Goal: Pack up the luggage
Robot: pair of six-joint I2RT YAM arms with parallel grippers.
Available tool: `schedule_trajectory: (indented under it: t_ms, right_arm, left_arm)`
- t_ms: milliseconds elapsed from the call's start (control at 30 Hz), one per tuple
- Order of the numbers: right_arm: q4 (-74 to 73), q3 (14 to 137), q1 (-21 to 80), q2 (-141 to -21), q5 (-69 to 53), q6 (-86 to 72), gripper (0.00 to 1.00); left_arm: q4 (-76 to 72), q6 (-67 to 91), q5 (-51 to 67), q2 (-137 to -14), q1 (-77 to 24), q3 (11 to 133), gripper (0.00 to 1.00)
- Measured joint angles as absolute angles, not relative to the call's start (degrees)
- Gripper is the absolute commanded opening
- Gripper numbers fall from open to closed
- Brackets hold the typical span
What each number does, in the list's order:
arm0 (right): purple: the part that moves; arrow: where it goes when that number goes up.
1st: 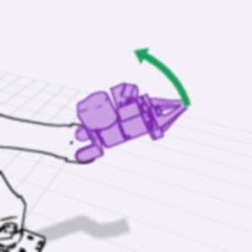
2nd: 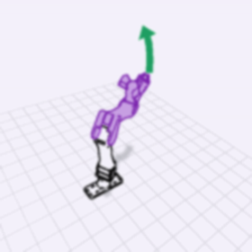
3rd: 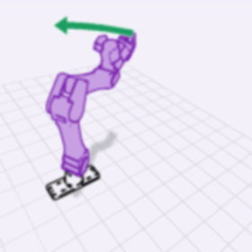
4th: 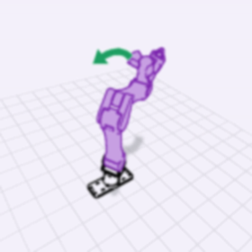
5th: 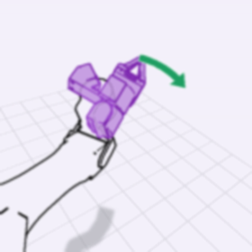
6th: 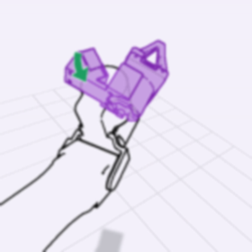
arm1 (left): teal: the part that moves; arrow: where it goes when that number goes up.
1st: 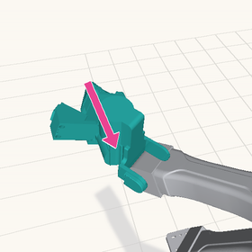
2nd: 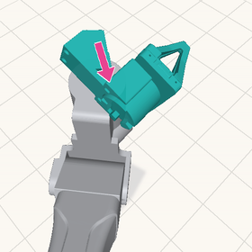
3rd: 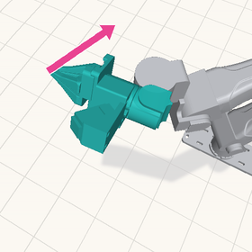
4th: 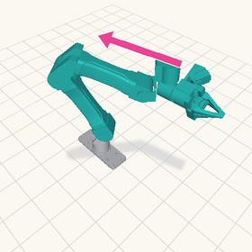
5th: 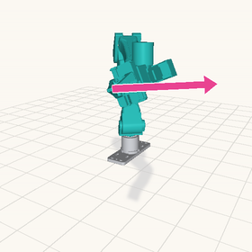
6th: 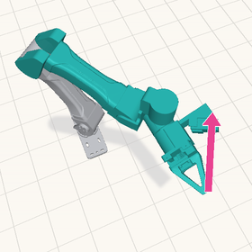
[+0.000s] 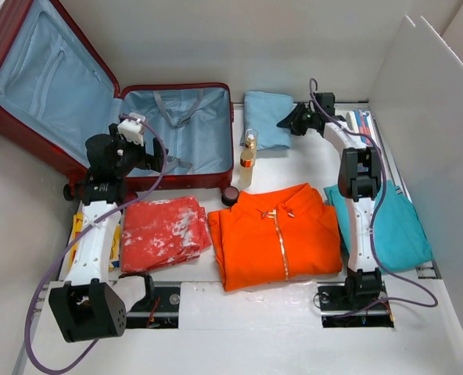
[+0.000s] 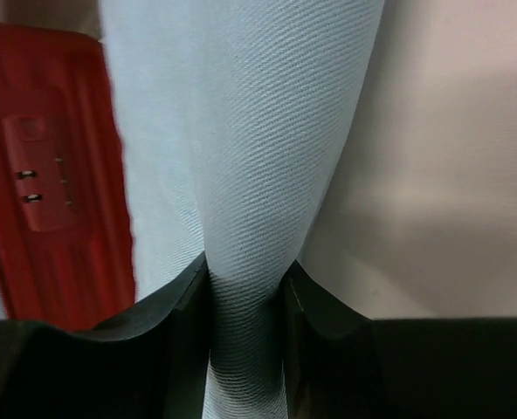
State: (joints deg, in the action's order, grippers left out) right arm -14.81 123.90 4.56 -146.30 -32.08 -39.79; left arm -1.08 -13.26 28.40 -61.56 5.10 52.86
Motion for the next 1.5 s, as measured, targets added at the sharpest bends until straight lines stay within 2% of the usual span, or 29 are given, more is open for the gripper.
schedule_trajectory:
  t_ms: [267,533,1000,1267,1500]
  right_arm:
    - [-13.2,123.9,4.6,-140.0,-31.7,-43.0,0.00]
    - [-11.2,123.9,4.1,-134.2,-29.0,-45.1,0.00]
    - [-11.7,124.6,4.2,-133.5,-22.0,-47.2,0.00]
    - [-12.3,131.4,5.5,-133.4,-18.5,-47.6,0.00]
    - [-5.9,136.9,11.0,-133.4,-15.6,-47.6,0.00]
  left_arm:
    - [-1.3,-13.1,28.6,-62.0,5.1,52.9,0.93]
    - [-1.5,-13.1,31.6,-64.2,5.1,52.9,0.87]
    - [-4.4,-19.9,34.9,-69.4,3.2,58.6,0.91]
    - [-6.2,-18.3,36.2,-70.3,3.2,60.1,0.92]
    - [-7.0,-13.6,33.5,-70.2,3.6,60.0,0.92]
